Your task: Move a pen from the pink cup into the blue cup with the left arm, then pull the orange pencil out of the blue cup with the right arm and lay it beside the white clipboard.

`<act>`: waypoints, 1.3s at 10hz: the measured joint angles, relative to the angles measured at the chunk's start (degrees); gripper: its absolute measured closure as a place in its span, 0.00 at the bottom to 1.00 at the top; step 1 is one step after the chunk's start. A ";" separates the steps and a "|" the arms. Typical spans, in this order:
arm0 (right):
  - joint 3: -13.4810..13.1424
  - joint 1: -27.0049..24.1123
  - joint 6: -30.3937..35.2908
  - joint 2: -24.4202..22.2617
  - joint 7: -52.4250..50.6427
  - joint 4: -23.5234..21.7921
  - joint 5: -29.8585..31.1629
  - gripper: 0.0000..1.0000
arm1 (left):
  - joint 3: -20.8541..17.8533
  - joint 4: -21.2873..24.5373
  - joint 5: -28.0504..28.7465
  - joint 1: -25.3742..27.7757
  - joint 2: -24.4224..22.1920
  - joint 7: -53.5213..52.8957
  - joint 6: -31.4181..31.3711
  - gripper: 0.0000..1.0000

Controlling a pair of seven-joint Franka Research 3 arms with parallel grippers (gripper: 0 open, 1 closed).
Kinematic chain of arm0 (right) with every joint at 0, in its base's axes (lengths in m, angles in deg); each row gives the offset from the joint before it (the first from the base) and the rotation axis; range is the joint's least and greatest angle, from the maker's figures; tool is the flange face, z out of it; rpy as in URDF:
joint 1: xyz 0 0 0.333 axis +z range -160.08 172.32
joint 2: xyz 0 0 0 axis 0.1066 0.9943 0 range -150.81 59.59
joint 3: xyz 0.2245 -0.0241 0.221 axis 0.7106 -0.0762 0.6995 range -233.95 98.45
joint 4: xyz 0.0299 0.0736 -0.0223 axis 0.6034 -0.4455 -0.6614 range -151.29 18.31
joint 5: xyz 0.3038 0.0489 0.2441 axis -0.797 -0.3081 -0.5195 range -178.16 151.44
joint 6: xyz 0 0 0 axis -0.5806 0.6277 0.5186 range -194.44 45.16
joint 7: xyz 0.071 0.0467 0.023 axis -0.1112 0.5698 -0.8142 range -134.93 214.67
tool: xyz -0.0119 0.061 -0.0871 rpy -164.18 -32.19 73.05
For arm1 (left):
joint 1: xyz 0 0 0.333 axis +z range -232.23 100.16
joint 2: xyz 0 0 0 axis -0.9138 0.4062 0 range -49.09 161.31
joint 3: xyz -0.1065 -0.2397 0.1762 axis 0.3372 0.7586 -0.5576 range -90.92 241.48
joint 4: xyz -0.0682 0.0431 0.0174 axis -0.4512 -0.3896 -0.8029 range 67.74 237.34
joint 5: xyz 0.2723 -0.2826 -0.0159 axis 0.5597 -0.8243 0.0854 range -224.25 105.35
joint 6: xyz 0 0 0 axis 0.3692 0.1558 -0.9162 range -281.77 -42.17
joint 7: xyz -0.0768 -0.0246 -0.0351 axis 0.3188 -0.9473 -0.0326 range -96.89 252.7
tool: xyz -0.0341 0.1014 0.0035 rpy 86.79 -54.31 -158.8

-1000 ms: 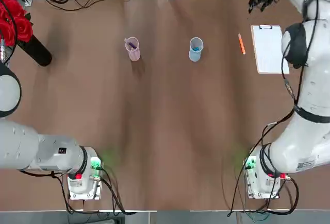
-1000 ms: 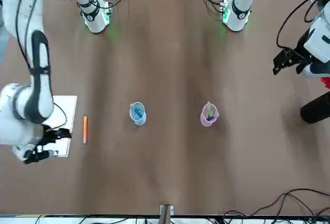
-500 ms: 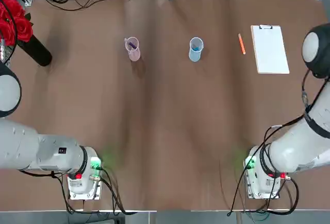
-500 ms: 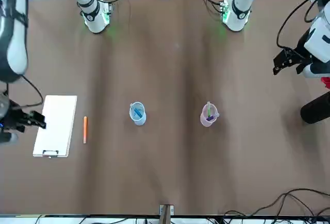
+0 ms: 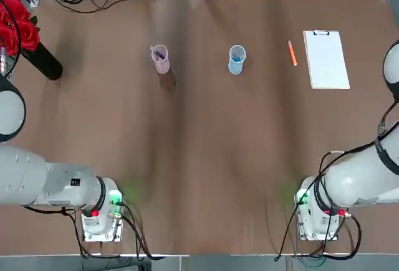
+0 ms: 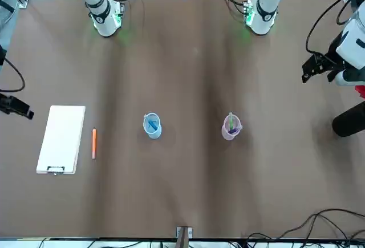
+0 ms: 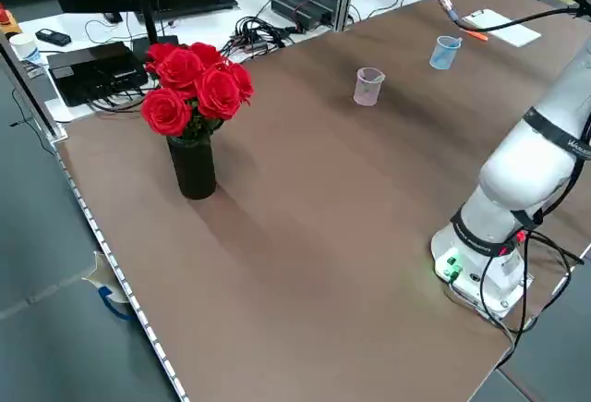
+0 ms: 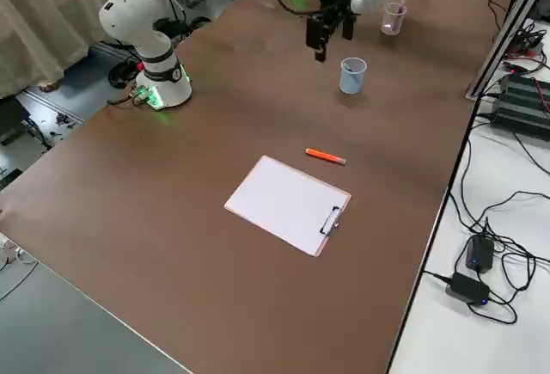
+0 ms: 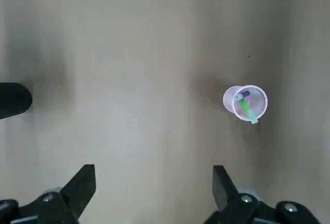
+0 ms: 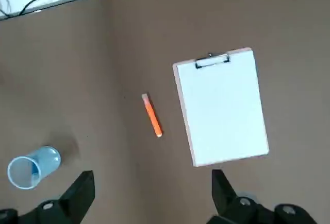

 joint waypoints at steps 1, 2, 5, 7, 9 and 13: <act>2.49 -1.52 0.76 -0.11 2.33 0.84 1.85 0.00 | -0.01 -0.01 0.00 0.00 0.00 0.00 0.00 0.00; 3.68 -1.95 1.68 -0.52 5.35 1.37 2.52 0.00 | -0.04 -0.01 0.00 0.01 0.00 0.00 0.00 0.00; 6.02 -2.85 2.70 -1.90 7.44 1.47 2.74 0.00 | -0.22 -0.01 0.00 0.65 0.00 -0.06 0.00 0.00; 7.66 -3.24 3.08 -3.09 7.72 1.29 2.94 0.00 | -0.35 -0.01 0.00 0.90 0.00 -0.15 0.01 0.00; 8.21 -3.29 3.07 -3.48 7.76 1.14 3.21 0.00 | -0.39 -0.01 -0.09 1.61 0.00 -0.15 0.01 0.00; 9.00 -3.34 3.06 -3.48 6.16 0.82 4.12 0.00 | -1.21 0.03 -0.79 2.17 0.03 -1.63 0.12 0.00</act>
